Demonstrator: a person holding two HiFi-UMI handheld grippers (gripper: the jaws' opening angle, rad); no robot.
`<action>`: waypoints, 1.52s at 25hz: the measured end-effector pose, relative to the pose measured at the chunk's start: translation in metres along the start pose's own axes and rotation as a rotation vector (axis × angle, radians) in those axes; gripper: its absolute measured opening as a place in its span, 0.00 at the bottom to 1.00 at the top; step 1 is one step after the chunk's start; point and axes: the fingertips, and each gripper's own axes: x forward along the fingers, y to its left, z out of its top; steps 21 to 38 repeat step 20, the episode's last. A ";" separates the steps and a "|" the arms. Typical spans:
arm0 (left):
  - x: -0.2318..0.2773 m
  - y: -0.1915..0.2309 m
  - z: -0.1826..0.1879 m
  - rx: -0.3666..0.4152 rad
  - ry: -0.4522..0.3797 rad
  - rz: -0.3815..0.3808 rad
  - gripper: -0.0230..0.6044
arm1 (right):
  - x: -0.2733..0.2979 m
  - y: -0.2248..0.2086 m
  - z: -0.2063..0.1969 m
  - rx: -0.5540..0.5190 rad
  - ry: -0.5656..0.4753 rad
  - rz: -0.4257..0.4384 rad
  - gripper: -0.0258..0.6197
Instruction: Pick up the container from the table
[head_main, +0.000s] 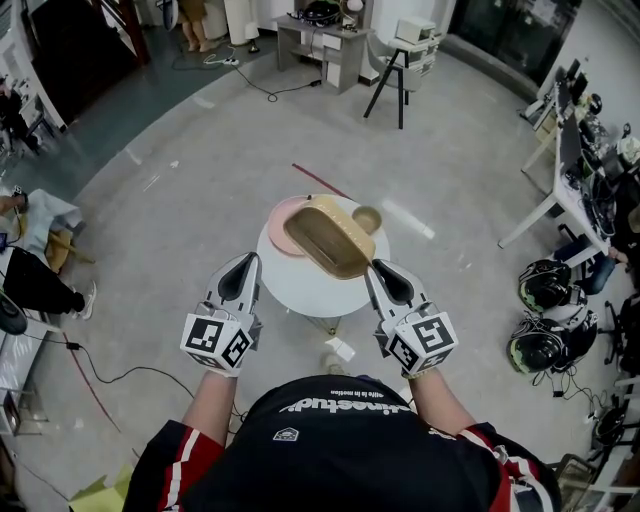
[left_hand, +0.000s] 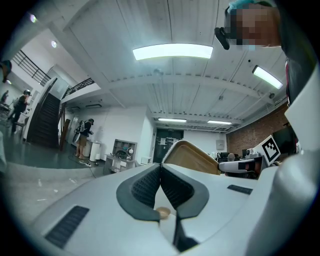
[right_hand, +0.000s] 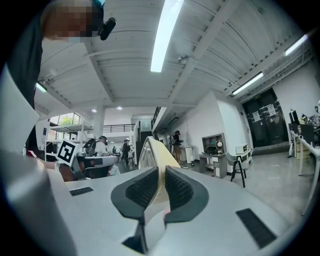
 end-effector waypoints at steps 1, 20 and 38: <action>0.000 0.000 0.000 0.001 0.001 0.001 0.08 | 0.000 -0.001 0.001 0.000 0.000 0.000 0.13; -0.008 0.006 -0.001 -0.046 -0.005 0.028 0.08 | -0.003 0.007 -0.003 0.007 -0.011 0.019 0.13; -0.008 0.006 -0.001 -0.046 -0.005 0.028 0.08 | -0.003 0.007 -0.003 0.007 -0.011 0.019 0.13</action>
